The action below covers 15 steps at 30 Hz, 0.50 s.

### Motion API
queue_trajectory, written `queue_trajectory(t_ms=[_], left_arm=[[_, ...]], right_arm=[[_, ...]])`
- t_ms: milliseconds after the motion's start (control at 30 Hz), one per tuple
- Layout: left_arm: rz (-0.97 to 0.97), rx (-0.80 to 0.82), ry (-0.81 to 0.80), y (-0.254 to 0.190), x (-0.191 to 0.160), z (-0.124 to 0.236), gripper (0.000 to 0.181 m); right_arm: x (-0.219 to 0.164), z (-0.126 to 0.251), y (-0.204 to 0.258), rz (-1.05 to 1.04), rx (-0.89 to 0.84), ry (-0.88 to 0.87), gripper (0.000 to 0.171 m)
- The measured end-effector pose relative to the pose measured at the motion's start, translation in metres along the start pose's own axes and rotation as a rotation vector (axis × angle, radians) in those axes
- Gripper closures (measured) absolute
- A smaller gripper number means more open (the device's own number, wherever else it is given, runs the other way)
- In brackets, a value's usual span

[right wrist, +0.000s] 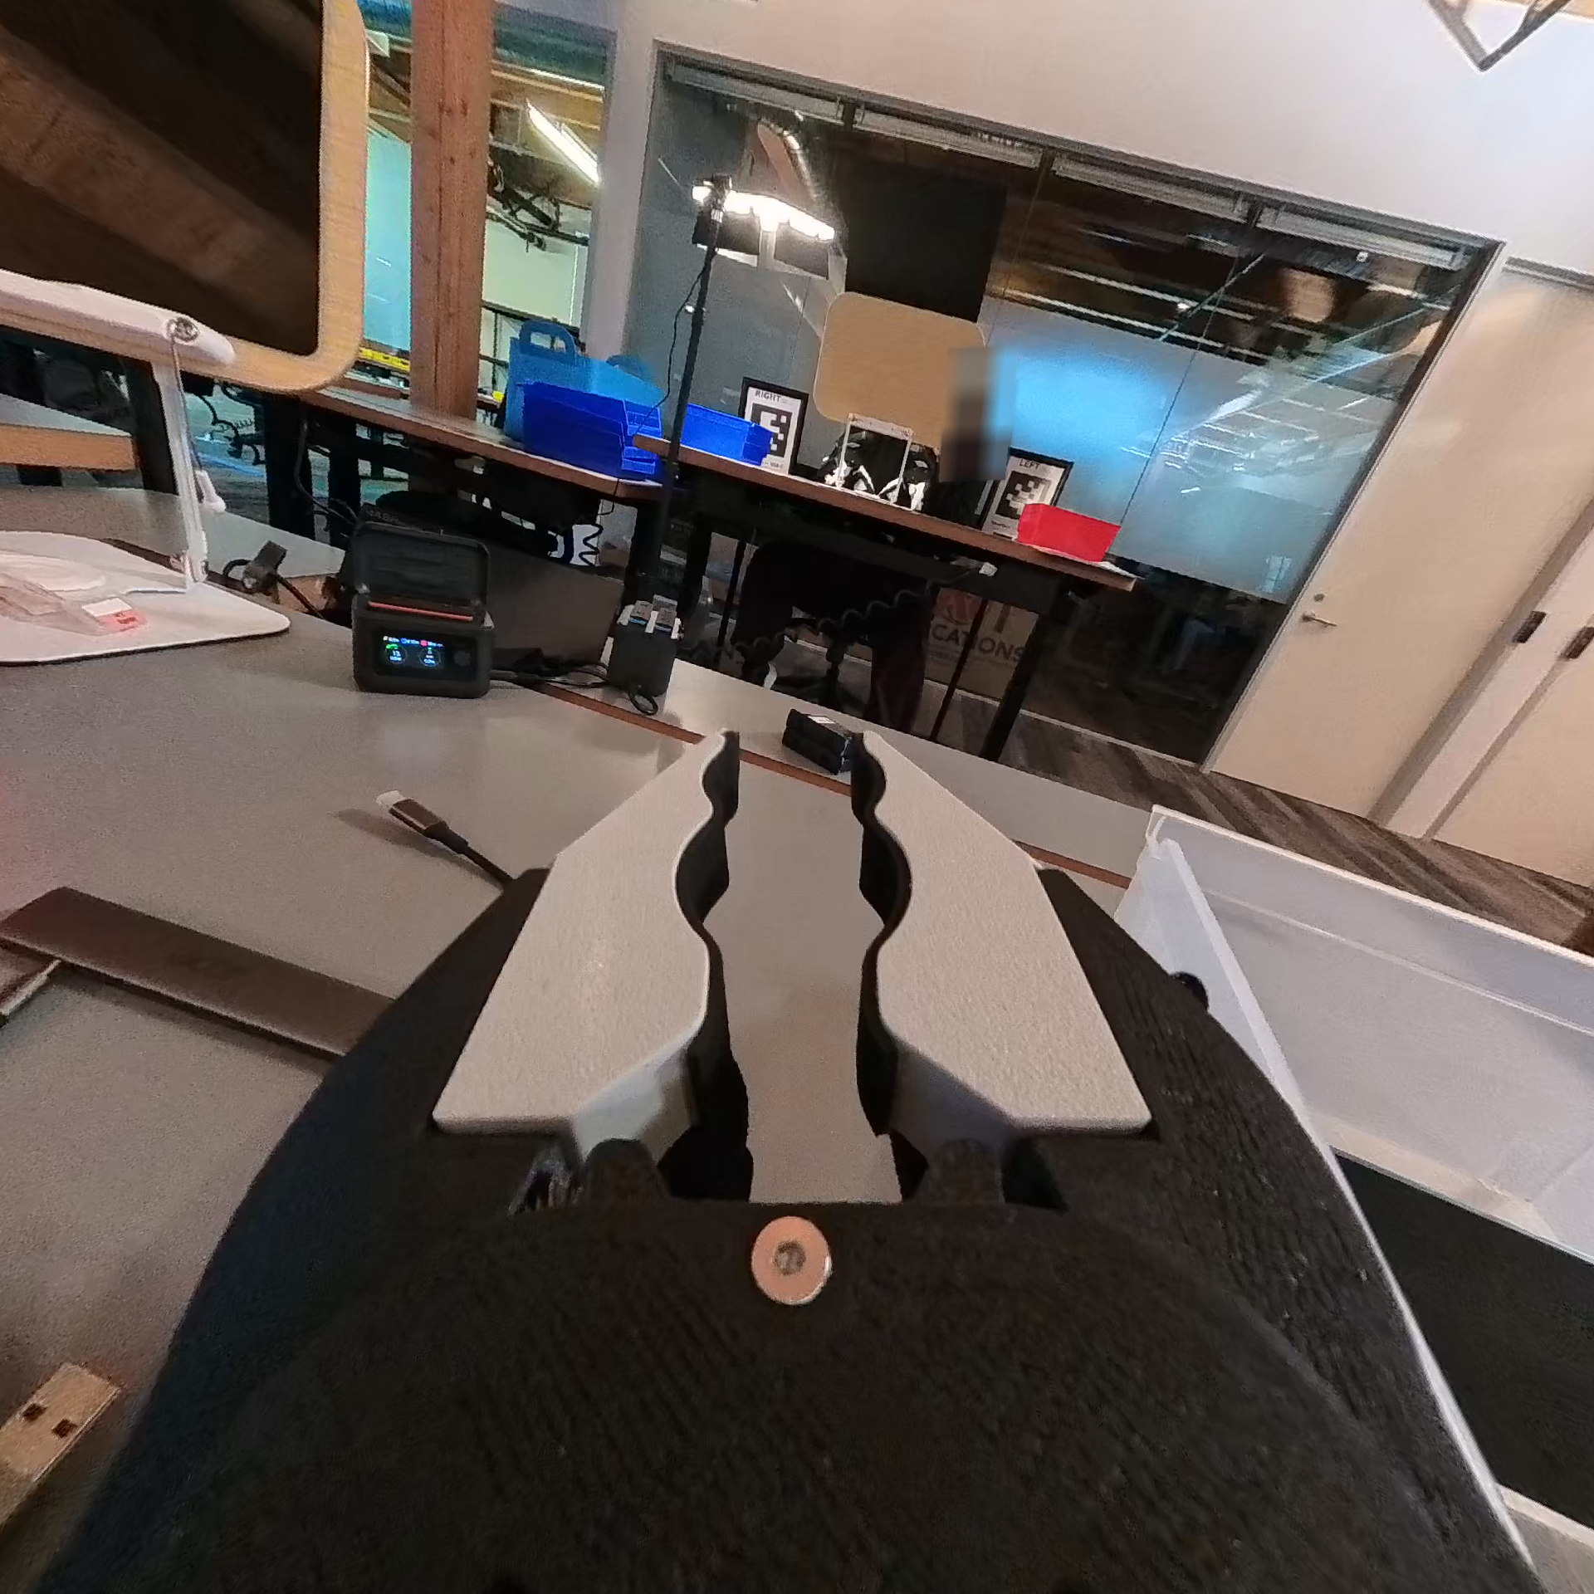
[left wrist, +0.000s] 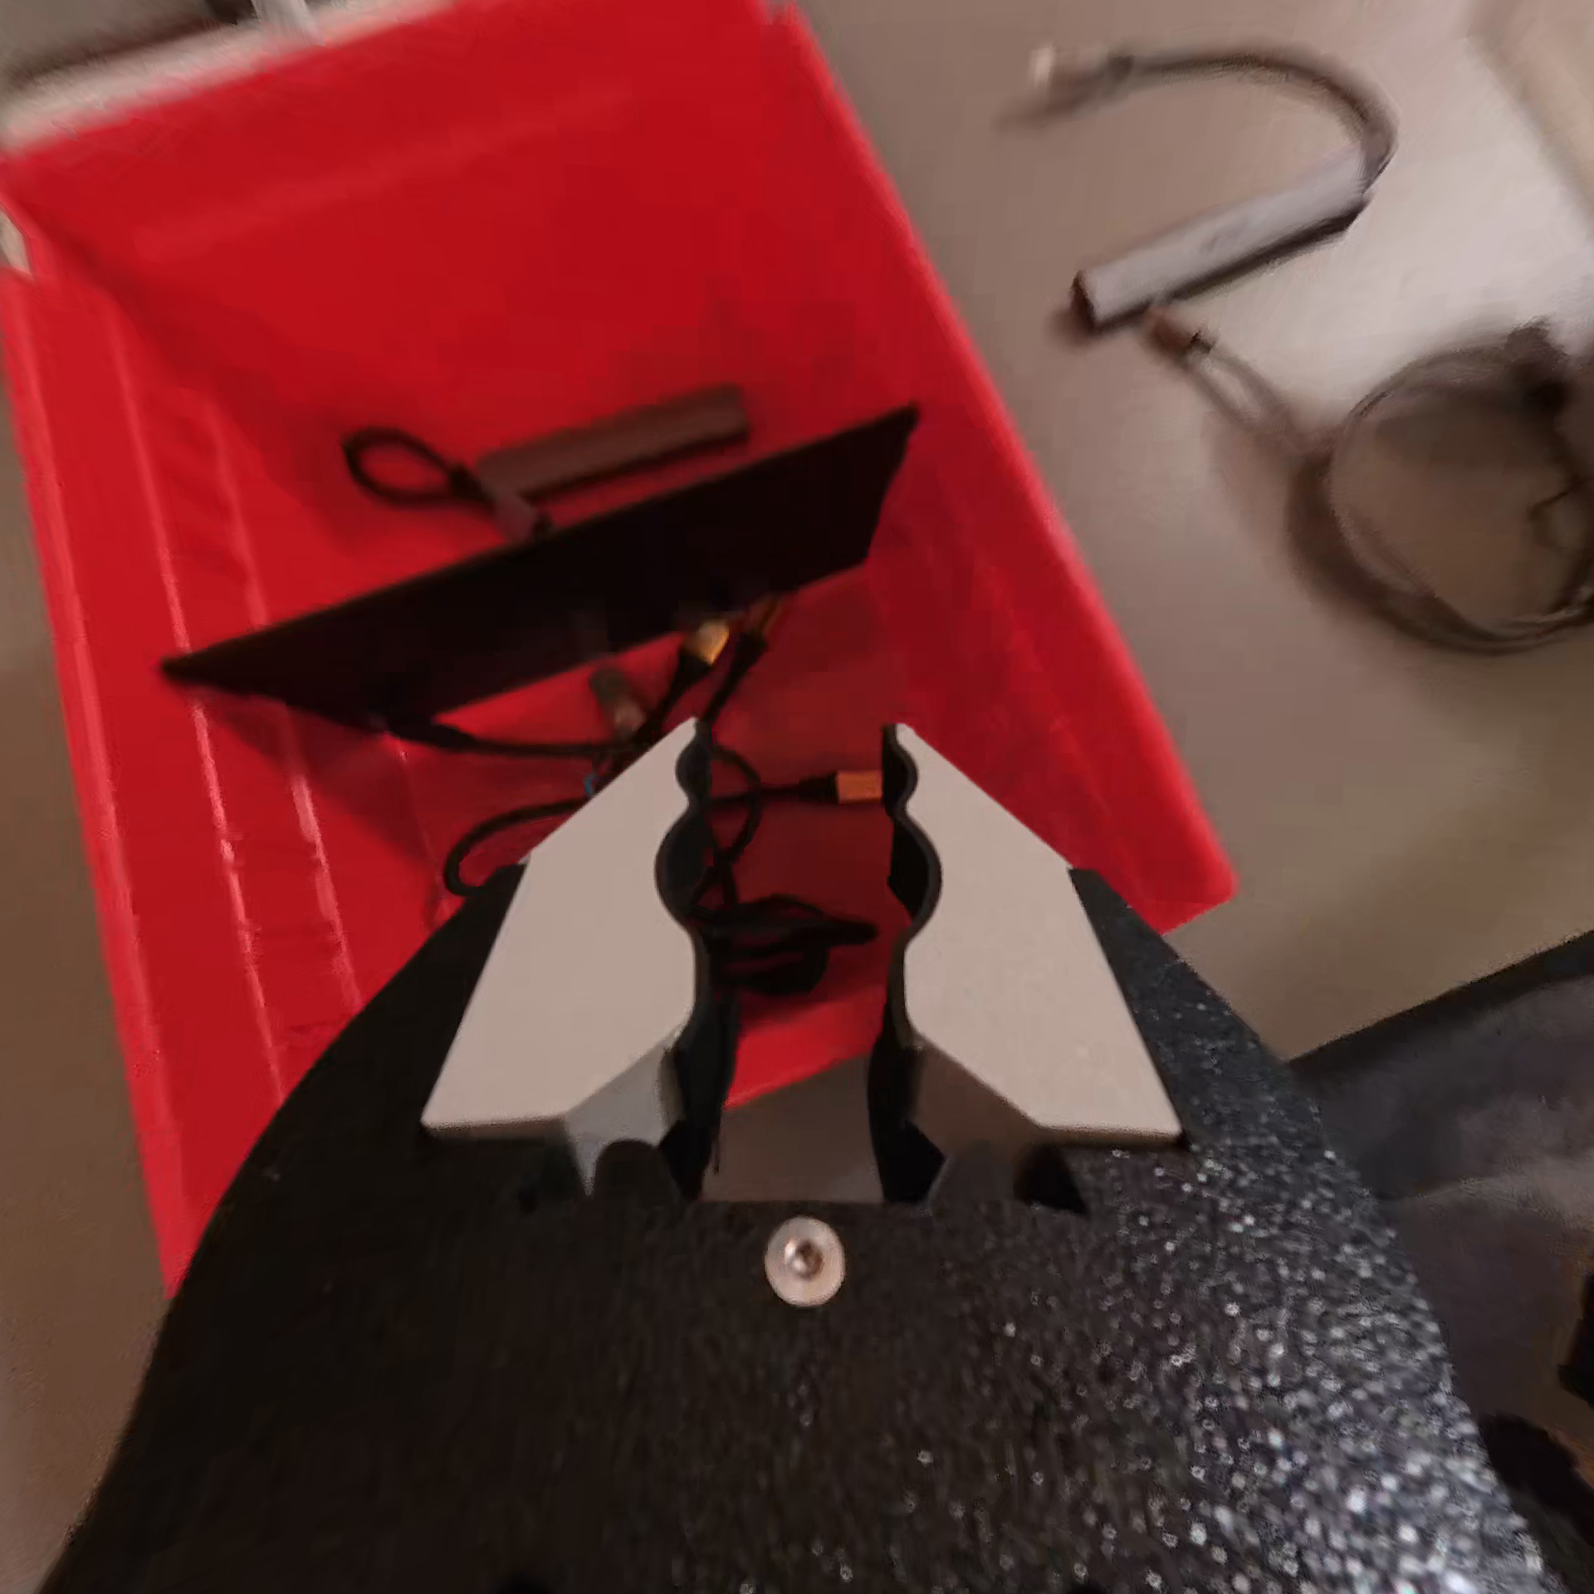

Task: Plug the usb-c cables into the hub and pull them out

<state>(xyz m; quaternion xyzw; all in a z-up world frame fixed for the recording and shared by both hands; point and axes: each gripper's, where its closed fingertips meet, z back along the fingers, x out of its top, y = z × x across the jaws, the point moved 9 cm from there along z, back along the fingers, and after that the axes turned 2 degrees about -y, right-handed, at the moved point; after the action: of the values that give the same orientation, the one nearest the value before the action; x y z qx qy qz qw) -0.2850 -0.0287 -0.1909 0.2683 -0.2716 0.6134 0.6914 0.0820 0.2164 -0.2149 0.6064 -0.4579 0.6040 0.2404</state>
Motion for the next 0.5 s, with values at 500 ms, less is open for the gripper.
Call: queue_trajectory(t_ms=[500], left_arm=[[-0.179,-0.055,0.445,0.014,-0.015,-0.057,0.152]], right_arm=[[-0.006,-0.008,0.001,-0.003,0.013,0.016,0.146]])
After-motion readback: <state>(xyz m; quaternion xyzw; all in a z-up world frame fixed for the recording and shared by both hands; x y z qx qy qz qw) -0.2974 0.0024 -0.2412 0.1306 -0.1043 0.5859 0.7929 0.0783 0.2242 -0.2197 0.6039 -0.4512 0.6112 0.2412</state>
